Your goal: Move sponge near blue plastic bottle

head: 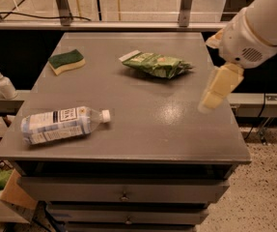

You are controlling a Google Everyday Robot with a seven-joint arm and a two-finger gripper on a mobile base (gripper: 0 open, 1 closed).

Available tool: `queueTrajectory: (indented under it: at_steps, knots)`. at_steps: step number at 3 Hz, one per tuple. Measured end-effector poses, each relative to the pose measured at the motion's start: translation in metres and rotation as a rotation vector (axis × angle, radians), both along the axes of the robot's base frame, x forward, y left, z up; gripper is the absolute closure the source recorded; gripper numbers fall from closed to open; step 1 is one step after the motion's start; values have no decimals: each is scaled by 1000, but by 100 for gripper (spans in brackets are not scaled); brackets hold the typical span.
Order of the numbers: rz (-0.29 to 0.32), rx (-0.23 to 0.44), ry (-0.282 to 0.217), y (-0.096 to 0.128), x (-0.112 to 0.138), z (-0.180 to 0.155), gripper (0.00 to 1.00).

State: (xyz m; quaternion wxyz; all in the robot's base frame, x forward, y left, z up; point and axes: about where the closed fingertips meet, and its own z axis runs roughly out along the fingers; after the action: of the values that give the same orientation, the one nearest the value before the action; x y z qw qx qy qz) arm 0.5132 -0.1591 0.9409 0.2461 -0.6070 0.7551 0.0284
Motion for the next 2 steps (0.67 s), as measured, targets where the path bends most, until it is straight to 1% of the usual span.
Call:
queueTrajectory:
  at_steps: [1, 2]
  knots:
    - [-1, 15, -32, 6, 9, 2, 0]
    - [-1, 15, -32, 6, 9, 2, 0]
